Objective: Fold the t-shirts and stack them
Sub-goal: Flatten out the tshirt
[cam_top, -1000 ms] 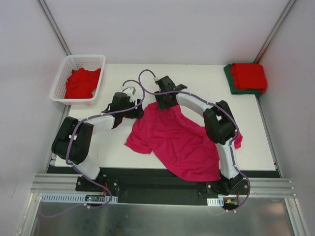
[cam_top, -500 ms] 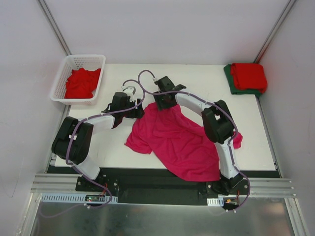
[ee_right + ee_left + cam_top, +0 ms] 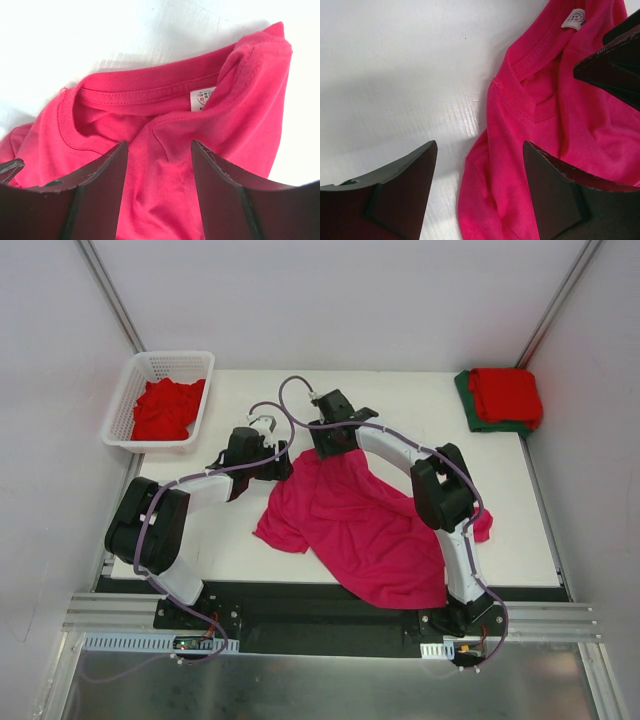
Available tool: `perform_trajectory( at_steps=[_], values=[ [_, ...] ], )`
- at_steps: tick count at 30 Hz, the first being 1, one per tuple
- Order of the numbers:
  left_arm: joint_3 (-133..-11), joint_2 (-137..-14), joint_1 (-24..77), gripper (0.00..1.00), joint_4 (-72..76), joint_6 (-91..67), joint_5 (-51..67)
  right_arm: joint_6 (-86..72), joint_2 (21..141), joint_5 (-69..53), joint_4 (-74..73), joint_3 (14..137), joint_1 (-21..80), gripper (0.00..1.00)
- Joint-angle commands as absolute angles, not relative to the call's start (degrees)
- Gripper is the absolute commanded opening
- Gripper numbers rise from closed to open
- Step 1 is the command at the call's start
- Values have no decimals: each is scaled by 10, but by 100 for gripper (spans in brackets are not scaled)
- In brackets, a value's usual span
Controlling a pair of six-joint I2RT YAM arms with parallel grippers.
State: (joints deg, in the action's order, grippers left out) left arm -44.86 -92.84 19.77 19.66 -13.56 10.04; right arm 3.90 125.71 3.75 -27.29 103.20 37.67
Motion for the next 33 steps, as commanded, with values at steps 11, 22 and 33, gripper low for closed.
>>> perform_trajectory(
  at_steps=[11,22,33],
  values=[
    [-469,-933,192,69,222,-137,114,42,1309,30,-269,1063,375,52],
    [-493,-955,192,68,225,-140,132,50,1281,38,-256,1013,376,1],
    [-513,-1000,193,63,225,-139,157,51,1239,61,-251,986,365,1]
  ],
)
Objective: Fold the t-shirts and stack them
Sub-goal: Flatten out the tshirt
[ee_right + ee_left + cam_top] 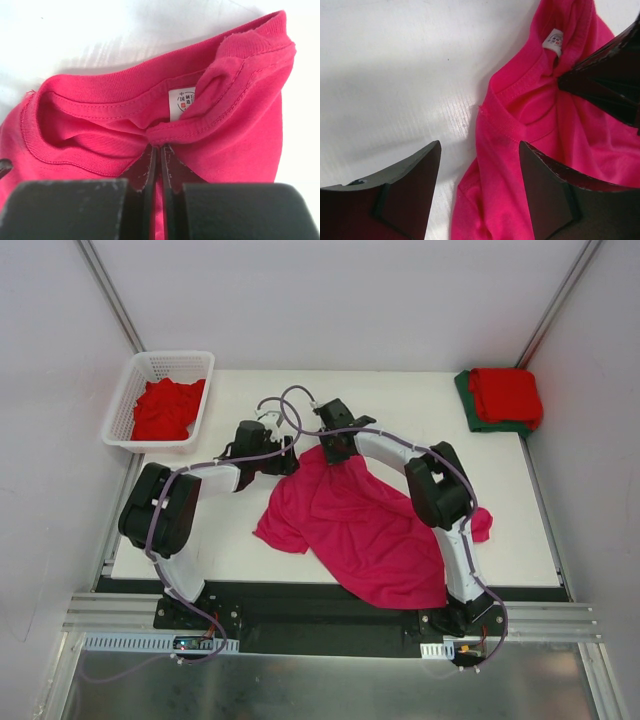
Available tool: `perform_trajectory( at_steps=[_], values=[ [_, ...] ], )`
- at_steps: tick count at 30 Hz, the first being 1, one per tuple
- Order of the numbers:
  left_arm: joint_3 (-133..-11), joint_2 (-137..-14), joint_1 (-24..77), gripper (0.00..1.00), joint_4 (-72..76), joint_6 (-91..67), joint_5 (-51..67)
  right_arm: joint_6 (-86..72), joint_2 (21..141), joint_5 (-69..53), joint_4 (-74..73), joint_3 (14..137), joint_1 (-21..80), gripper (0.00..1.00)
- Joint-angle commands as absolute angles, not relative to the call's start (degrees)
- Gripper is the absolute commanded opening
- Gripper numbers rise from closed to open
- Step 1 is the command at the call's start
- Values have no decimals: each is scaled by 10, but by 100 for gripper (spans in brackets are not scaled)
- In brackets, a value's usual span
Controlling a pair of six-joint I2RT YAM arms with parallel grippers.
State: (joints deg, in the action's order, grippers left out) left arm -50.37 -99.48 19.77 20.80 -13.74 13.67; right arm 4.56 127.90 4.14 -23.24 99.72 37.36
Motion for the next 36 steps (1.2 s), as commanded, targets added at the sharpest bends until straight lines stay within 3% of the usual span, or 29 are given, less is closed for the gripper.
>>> perform_trajectory(
  at_steps=[1,7,13,28,32,33,36],
  values=[
    [-512,-1000,193,63,225,-139,156,51,1238,64,-251,985,364,1],
    [-507,-1010,193,62,231,-143,170,48,1229,72,-251,986,356,1],
    [-507,-1020,195,52,243,-156,196,48,1230,72,-251,985,354,1],
    [-522,-1054,225,49,265,-172,213,47,1230,68,-251,980,350,1],
    [-526,-1066,232,33,268,-175,218,47,1230,66,-252,978,349,1],
    [-527,-1069,233,19,268,-177,219,48,1230,67,-252,977,348,1],
    [-529,-1072,235,3,268,-179,218,48,1230,66,-253,976,347,1]
  ],
)
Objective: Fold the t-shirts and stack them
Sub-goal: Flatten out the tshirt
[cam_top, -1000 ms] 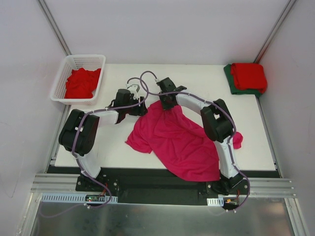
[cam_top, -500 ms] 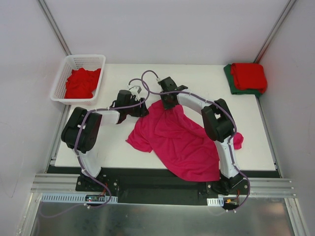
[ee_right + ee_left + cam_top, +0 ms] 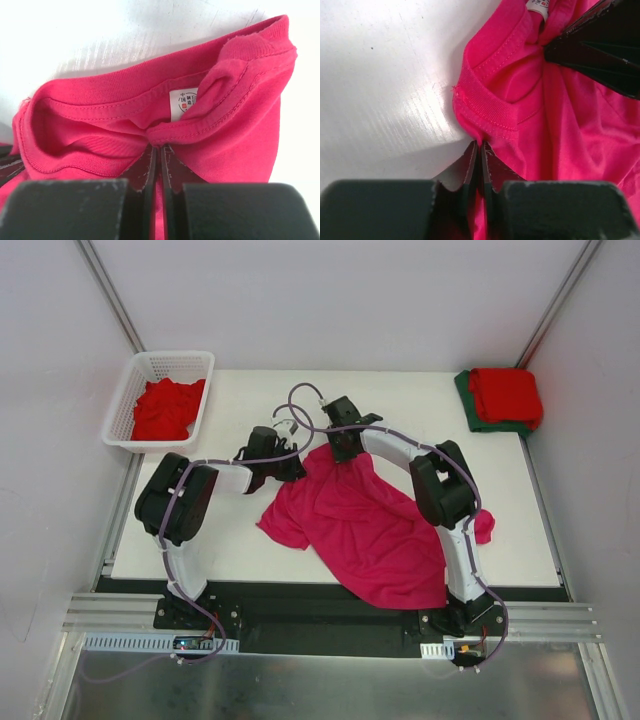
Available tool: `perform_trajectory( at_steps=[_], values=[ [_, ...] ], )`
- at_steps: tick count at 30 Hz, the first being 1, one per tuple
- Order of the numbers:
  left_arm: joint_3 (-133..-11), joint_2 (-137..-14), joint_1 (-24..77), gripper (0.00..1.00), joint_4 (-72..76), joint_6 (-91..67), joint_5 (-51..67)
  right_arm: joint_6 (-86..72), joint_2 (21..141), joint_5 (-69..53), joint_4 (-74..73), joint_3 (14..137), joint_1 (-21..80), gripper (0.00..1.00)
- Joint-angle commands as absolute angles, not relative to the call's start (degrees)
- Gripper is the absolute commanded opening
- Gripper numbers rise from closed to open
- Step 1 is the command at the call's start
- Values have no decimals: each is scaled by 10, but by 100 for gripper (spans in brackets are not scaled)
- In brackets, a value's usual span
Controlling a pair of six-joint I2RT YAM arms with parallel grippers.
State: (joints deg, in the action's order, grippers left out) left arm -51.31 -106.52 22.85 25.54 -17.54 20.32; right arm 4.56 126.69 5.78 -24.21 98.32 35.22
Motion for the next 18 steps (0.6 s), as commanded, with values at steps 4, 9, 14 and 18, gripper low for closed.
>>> perform_trajectory(
  at_steps=[4,9,14,18],
  values=[
    [-526,-1065,234,0,265,-175,212,50,1226,72,-254,969,348,1],
    [-529,-1021,235,0,218,-156,191,53,1177,99,-255,947,347,2],
    [-534,-927,235,0,151,-125,159,58,1075,145,-261,897,347,2],
    [-534,-849,235,0,110,-118,133,62,980,167,-284,870,348,1]
  ],
)
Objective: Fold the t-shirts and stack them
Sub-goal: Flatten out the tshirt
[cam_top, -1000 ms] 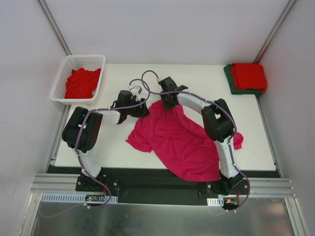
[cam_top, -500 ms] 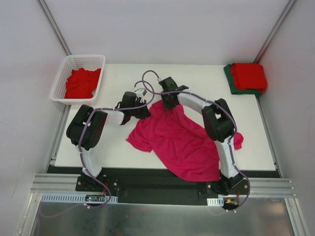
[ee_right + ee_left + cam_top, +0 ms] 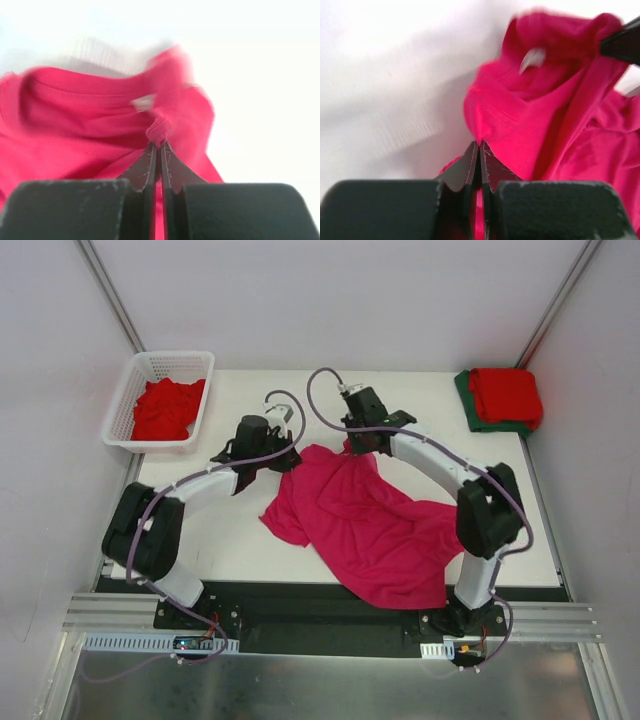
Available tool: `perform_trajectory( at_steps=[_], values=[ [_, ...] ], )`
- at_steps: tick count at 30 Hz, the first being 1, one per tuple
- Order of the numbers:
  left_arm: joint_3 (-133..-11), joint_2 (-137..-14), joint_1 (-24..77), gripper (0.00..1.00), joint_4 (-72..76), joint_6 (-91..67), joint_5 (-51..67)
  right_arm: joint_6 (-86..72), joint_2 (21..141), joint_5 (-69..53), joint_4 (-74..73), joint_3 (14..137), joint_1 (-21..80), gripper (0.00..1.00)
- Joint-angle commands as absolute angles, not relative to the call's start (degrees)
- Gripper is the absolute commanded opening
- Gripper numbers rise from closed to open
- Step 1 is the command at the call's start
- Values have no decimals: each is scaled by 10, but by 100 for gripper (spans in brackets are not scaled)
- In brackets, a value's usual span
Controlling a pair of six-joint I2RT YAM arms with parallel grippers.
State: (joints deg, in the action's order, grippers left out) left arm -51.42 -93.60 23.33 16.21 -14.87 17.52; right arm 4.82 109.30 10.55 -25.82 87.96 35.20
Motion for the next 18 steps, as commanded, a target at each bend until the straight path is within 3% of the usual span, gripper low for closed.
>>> perform_trajectory(
  at_steps=[1,18],
  values=[
    [-536,-820,235,0,96,-120,131,62,945,170,-289,865,347,2],
    [-591,-564,236,0,-127,-66,47,65,616,336,-392,779,347,2]
  ],
)
